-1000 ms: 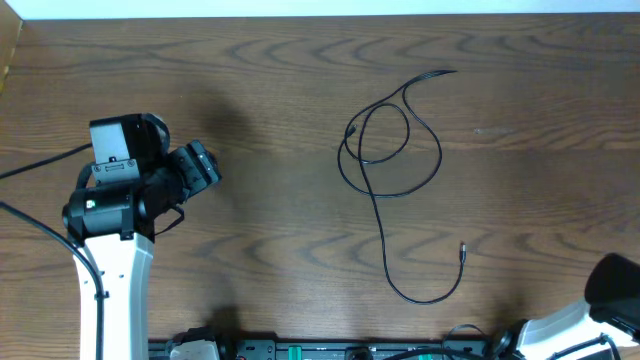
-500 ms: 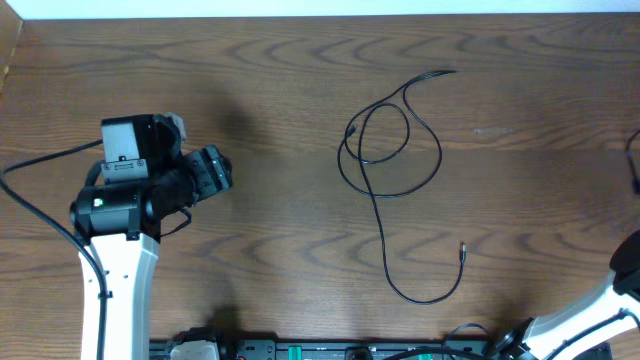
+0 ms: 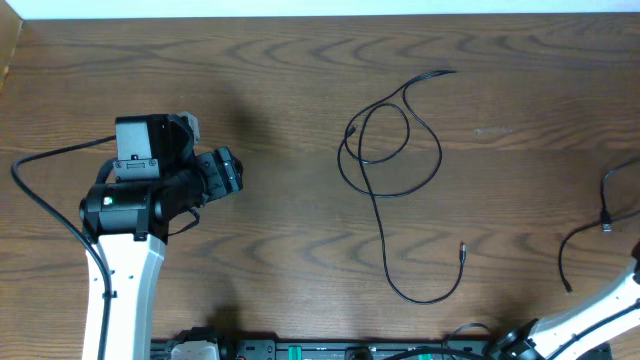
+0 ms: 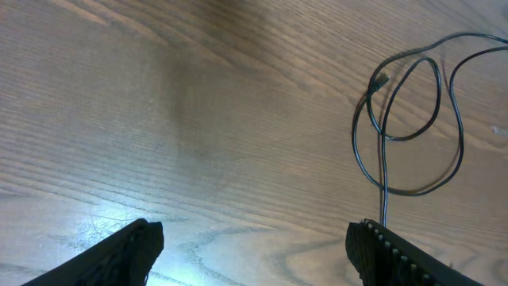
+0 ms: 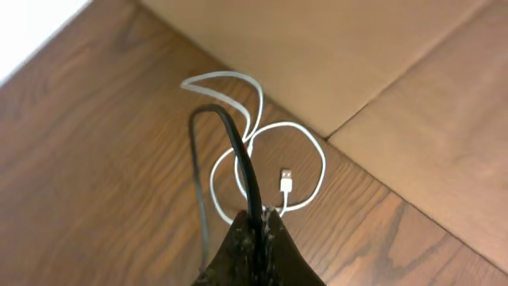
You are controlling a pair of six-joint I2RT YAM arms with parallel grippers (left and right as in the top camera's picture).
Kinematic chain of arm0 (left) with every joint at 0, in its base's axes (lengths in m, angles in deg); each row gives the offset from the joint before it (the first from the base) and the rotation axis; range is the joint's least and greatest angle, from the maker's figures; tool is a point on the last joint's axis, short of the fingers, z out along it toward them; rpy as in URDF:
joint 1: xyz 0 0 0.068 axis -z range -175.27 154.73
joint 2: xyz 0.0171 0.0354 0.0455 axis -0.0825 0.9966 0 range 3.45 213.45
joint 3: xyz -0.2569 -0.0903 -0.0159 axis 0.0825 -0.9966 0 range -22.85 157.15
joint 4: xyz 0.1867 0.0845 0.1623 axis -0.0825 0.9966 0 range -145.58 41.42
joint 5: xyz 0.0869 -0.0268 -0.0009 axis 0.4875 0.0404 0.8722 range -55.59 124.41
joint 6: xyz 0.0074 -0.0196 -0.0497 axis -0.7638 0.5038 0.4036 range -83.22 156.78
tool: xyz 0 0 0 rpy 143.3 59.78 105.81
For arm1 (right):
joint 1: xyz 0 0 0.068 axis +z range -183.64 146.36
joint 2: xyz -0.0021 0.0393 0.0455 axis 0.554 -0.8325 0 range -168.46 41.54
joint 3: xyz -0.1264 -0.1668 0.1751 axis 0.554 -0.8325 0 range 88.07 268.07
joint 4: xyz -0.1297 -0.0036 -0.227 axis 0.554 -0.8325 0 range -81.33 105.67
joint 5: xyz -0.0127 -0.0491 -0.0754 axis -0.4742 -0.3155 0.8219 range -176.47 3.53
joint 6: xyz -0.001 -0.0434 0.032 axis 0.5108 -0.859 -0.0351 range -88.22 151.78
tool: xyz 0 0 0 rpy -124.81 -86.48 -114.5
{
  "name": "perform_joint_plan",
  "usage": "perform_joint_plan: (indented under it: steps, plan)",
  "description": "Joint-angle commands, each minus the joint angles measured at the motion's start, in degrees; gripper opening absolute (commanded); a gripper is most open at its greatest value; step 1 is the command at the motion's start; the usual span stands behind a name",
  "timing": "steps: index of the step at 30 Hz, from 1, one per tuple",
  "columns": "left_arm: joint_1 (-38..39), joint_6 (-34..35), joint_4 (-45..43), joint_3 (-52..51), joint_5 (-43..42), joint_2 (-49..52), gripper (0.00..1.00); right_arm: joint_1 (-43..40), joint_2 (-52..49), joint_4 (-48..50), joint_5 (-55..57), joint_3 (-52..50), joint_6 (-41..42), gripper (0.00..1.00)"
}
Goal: Untangle cables
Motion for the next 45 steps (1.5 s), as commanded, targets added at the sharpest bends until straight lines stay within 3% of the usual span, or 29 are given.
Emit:
perform_joint_plan:
  steps: [1, 5, 8, 9, 13, 15, 19, 24, 25, 26, 28, 30, 32, 39, 45]
  plan:
    - [0.24, -0.79, -0.04, -0.13, -0.68, 0.09, 0.80, -3.56, 1.40, 3.37, -13.70, 0.70, 3.96, 0.01]
    - [0.24, -0.76, 0.00, -0.13, -0.70, 0.09, 0.80, -7.06, 2.49, 13.11, -33.94, 0.70, 11.08, 0.01]
    - [0.24, -0.74, 0.00, -0.13, -0.70, 0.09, 0.80, -8.96, 2.75, 26.27, -47.45, 0.70, 22.67, 0.01]
    - [0.24, -0.74, 0.00, -0.13, -0.70, 0.09, 0.80, -9.46, 2.75, 35.10, -52.78, 0.72, 29.53, 0.01]
    - [0.44, -0.74, 0.00, -0.13, -0.70, 0.09, 0.80, -9.70, 2.86, 54.90, -59.45, 0.70, 41.20, 0.01]
    - [0.90, -0.74, 0.00, -0.13, -0.70, 0.09, 0.80, -9.68, 3.06, 58.99, -61.00, 0.70, 42.38, 0.01]
    - [2.19, -0.76, -0.02, -0.13, -0.68, 0.09, 0.80, -9.79, 3.06, 52.04, -62.62, 0.70, 35.98, 0.01]
    - [3.08, -0.76, -0.02, -0.13, -0.68, 0.15, 0.80, -9.79, 3.06, 28.89, -58.51, 0.70, 17.18, 0.04]
    - [3.10, -0.76, -0.02, -0.13, -0.70, 0.17, 0.80, -9.79, 3.06, 25.90, -57.09, 0.70, 14.86, 0.11]
    - [3.10, -0.76, 0.00, -0.13, -0.70, 0.17, 0.80, -9.81, 3.06, 23.43, -55.76, 0.70, 12.90, 0.25]
    - [3.10, -0.76, -0.02, -0.13, -0.70, 0.20, 0.80, -9.81, 3.06, 19.89, -54.01, 0.70, 9.33, 0.39]
    - [3.10, -0.76, -0.02, -0.13, -0.70, 0.20, 0.80, -9.86, 3.06, 18.29, -53.31, 0.70, 7.96, 0.77]
    - [3.10, -0.76, 0.00, -0.13, -0.70, 0.20, 0.80, -9.84, 3.06, 17.88, -53.35, 0.70, 7.87, 0.99]
    - [3.10, -0.76, -0.02, -0.13, -0.70, 0.20, 0.80, -8.90, 3.06, 14.32, -53.46, 0.70, 7.93, 0.99]
    - [3.08, -0.76, -1.33, -0.13, -0.70, 0.20, 0.80, -4.92, 3.06, 4.85, -53.16, 0.70, 0.96, 0.99]
